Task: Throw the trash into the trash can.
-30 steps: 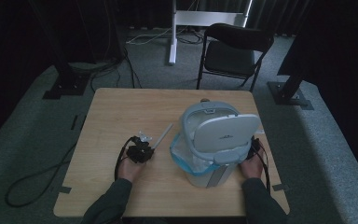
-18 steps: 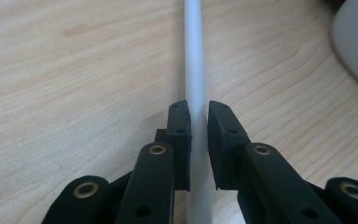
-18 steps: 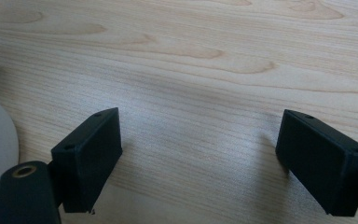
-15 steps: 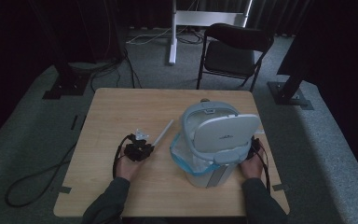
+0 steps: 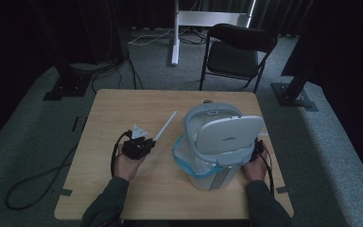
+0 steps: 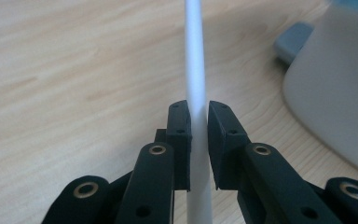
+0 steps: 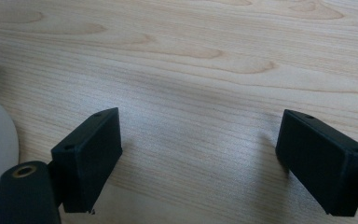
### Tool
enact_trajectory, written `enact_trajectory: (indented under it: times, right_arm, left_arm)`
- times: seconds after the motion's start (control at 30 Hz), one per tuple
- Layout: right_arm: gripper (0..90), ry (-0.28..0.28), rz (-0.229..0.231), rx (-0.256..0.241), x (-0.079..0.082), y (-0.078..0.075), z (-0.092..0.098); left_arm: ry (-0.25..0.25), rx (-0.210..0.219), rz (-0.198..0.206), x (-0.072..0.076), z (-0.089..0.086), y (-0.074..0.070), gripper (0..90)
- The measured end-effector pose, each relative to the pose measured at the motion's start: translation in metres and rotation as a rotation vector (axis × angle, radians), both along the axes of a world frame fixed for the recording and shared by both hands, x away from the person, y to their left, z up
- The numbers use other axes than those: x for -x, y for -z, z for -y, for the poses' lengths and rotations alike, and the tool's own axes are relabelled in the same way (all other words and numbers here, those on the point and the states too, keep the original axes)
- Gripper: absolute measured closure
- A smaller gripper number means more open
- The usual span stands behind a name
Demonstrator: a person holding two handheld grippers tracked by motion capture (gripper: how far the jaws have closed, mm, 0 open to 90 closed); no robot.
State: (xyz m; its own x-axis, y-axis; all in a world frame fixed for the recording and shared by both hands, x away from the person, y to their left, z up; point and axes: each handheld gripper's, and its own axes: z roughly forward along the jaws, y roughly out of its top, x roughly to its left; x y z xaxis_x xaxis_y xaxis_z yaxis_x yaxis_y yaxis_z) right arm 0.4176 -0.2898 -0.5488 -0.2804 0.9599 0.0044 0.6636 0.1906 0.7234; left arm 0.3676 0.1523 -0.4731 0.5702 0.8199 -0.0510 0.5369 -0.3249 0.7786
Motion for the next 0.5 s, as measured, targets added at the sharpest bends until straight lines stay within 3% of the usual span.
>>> enact_trajectory:
  times: [0.23, 0.5]
  right_arm:
    - [13.2, -0.001, 0.000, 0.000, 0.000, 0.000, 0.000]
    - [13.2, -0.001, 0.000, 0.000, 0.000, 0.000, 0.000]
  left_arm:
    - [0.018, 0.020, 0.042, 0.000, -0.002, -0.018, 79.5]
    - [0.082, 0.087, 0.088, 0.003, -0.006, -0.035, 79.4]
